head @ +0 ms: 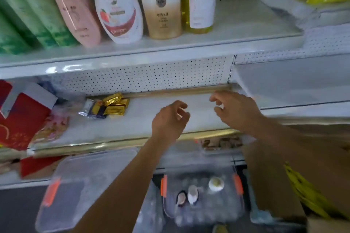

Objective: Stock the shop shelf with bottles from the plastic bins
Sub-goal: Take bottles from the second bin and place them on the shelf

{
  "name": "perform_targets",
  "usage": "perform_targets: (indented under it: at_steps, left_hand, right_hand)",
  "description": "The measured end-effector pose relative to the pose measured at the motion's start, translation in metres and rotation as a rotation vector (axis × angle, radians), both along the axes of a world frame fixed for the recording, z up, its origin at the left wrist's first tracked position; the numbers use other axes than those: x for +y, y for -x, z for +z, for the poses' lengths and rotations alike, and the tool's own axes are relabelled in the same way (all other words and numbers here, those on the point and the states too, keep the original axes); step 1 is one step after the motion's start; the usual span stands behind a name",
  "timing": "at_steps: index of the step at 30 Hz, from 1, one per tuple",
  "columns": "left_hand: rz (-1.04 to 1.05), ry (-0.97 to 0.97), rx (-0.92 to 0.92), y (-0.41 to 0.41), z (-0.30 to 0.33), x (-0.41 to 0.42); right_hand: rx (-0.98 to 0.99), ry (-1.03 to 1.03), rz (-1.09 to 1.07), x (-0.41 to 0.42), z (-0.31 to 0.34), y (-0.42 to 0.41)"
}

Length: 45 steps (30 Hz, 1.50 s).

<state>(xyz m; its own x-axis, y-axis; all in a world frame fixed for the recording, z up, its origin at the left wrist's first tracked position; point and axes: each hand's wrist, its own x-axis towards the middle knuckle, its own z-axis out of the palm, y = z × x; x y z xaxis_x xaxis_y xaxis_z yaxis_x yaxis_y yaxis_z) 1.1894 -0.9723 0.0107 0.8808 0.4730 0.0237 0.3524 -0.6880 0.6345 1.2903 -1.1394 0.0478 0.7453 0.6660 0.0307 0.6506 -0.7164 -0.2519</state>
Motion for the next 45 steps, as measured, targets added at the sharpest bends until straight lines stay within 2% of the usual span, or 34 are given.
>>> perform_targets:
  at_steps: [6,11,15,18,23,30,33,37,45]
  left_hand:
    - [-0.007,0.176,0.184,0.028,-0.115,-0.007]
    - [0.018,0.31,0.371,0.052,-0.211,-0.011]
    - [0.087,0.358,0.492,0.067,-0.28,-0.012]
    - [0.074,0.347,0.551,0.073,-0.326,-0.016]
    - [-0.067,0.275,0.627,0.071,-0.393,-0.035]
    - [-0.173,-0.07,0.721,0.069,-0.459,-0.047]
    - [-0.213,-0.163,0.711,0.069,-0.474,-0.049]
    - [-0.179,-0.233,0.537,0.069,-0.485,-0.047]
    - [-0.282,-0.257,0.284,0.077,-0.495,-0.041]
  right_hand:
    - [0.314,0.109,0.028,-0.005,-0.131,0.019]
    - [0.441,0.274,0.065,-0.014,-0.226,0.041]
    - [0.555,0.326,0.071,-0.012,-0.291,0.058]
    - [0.591,0.356,0.066,-0.008,-0.336,0.066]
    - [0.671,0.378,0.05,-0.006,-0.415,0.075]
    - [0.726,0.368,0.064,-0.007,-0.5,0.083]
    - [0.769,0.316,0.107,-0.003,-0.528,0.08]
    - [0.8,0.304,0.205,0.004,-0.551,0.069]
    - [0.704,0.314,0.294,0.007,-0.551,0.061]
